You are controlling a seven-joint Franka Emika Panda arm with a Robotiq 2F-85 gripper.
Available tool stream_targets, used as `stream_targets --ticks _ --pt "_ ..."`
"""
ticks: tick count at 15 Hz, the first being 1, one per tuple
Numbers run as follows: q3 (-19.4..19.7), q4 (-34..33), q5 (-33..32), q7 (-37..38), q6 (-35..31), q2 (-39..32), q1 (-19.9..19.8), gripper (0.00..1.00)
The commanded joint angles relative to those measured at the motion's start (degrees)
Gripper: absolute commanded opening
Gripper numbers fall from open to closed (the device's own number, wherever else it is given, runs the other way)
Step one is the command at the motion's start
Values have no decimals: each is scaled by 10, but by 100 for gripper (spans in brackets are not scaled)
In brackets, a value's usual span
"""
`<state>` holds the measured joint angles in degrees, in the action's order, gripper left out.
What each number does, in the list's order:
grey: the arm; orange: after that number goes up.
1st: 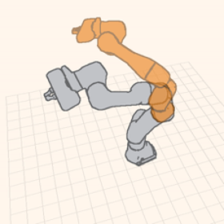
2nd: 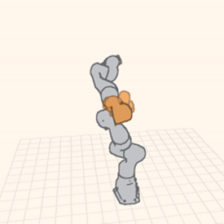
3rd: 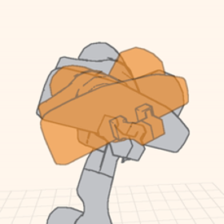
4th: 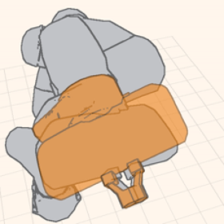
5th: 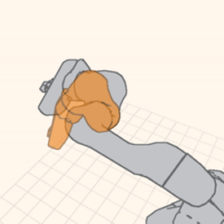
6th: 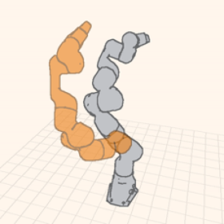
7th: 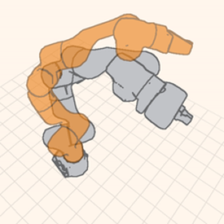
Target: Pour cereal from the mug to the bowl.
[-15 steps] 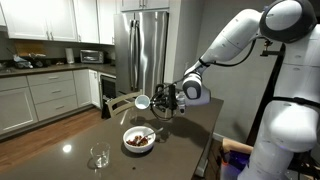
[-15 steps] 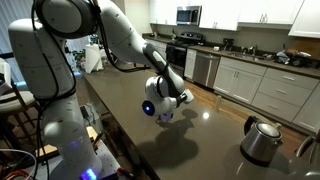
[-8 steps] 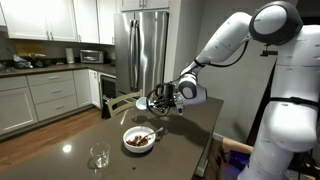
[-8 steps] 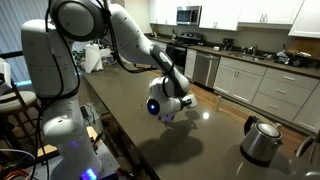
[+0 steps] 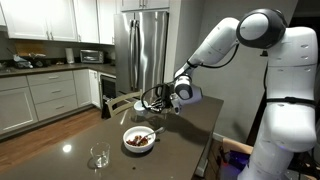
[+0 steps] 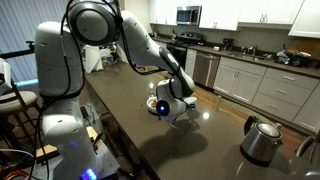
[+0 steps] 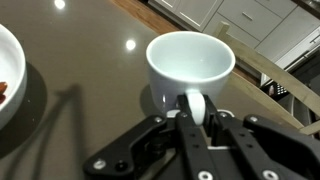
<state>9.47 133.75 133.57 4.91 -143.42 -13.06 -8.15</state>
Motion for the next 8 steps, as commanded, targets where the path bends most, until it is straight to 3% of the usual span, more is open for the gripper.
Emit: stream_targets --ticks 1,8 --pt "1 -37 -44 96 2 -27 -12 4" --pt "9 -94 -83 190 7 -81 -31 4"
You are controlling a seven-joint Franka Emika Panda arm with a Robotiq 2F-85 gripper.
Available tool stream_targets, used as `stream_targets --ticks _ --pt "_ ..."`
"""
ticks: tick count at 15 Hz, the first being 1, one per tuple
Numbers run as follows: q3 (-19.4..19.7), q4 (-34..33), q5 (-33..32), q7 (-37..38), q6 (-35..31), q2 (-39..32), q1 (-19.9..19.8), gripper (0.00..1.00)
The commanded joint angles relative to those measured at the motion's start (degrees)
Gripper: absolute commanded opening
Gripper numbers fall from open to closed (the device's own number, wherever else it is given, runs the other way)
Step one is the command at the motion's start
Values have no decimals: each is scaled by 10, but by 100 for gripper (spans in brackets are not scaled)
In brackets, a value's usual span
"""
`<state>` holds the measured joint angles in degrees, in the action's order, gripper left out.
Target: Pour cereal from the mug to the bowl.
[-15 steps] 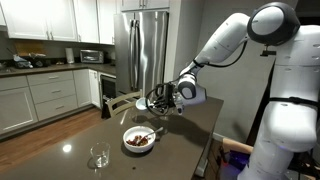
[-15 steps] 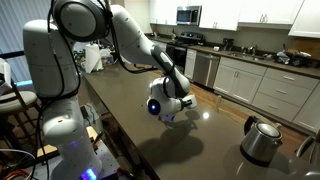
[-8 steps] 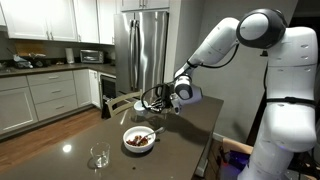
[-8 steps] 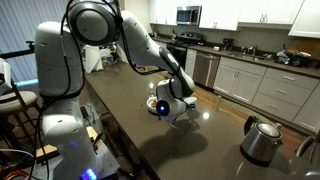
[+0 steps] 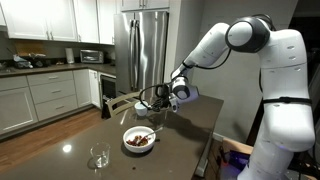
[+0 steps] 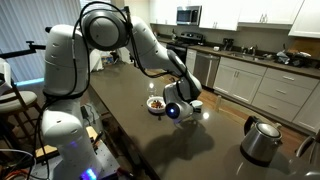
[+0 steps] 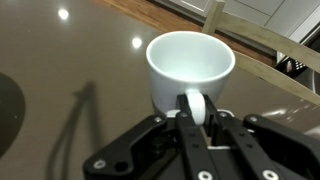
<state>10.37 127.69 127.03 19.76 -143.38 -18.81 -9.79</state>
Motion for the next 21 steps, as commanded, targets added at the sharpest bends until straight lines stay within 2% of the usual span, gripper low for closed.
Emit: stream_targets --ticks 1,11,18,19,20,21 --pt "2 -44 -17 45 4 -32 -17 4" --pt "9 -109 1 32 -16 -97 -30 4" --pt "11 -134 10 24 -38 -111 -32 4" --pt "11 -136 11 23 -40 -112 -33 6" --pt "12 -138 11 22 -43 -112 -34 12" --pt "12 -139 12 21 -45 -113 -34 24"
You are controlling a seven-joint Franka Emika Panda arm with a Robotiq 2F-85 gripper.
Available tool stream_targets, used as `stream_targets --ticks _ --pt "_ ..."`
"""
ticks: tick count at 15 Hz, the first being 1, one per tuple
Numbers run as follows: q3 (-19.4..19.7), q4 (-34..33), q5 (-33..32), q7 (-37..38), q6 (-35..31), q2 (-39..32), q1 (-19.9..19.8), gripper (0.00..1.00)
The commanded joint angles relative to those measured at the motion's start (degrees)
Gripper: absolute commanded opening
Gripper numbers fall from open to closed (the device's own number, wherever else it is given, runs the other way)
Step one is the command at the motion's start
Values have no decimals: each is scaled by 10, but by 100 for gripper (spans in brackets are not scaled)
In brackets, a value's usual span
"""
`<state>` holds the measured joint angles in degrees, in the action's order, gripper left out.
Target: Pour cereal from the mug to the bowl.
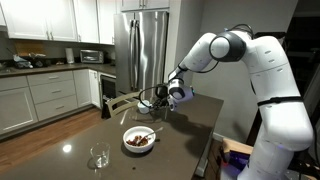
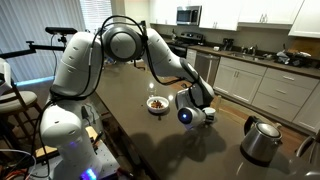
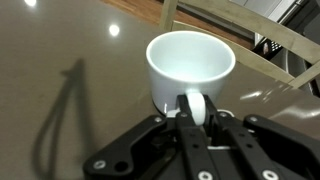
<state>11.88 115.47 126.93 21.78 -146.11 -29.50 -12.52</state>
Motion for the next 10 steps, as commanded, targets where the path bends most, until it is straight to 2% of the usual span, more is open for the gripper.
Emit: stream_targets --ticks 1,2,3,6,7,8,10 --pt "-2 -18 14 0 -20 -6 -7 24" --pt "-2 -20 15 0 -23 -6 -8 29" --pt "-1 -21 15 0 -24 -6 -8 20" --pt "1 -24 20 -4 -26 -6 -9 23" --pt "2 -20 23 -11 -25 -2 -9 30" --pt "5 -13 35 -31 -20 5 -7 47" --pt "13 10 55 -85 -9 25 -2 59"
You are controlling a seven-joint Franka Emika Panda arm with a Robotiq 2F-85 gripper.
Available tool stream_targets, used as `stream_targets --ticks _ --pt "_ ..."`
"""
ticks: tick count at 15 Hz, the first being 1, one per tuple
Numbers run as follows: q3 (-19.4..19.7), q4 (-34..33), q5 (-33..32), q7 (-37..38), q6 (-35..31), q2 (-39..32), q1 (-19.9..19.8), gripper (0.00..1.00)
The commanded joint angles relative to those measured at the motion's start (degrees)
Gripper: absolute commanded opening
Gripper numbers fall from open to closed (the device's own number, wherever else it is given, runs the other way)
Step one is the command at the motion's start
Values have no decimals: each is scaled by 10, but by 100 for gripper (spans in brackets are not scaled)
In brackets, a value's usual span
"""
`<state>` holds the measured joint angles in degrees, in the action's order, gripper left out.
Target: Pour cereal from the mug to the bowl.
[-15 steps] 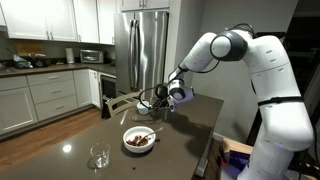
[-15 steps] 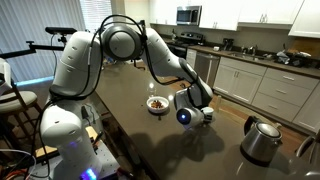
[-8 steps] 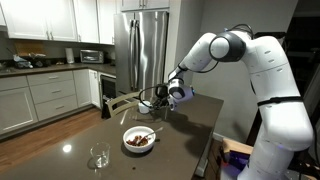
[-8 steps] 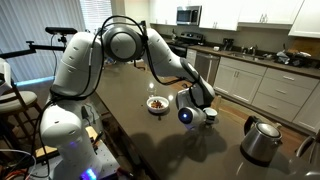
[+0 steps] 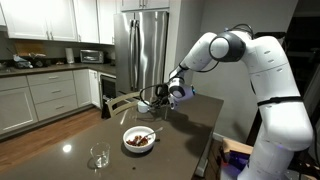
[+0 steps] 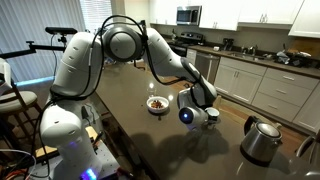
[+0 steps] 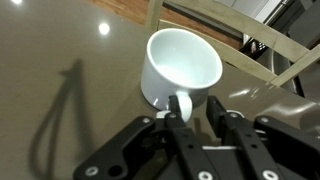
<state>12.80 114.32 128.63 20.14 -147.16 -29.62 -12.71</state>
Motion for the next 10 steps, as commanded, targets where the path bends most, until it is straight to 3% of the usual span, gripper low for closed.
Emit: stream_targets --ticks 1,4,5,8,10 --pt "9 36 55 -111 8 41 4 65" --pt "27 74 102 -235 12 79 19 84" --pt "46 86 120 -277 13 91 37 84" --pt "87 121 156 -399 8 130 73 100" --pt "111 147 170 -479 15 159 94 99"
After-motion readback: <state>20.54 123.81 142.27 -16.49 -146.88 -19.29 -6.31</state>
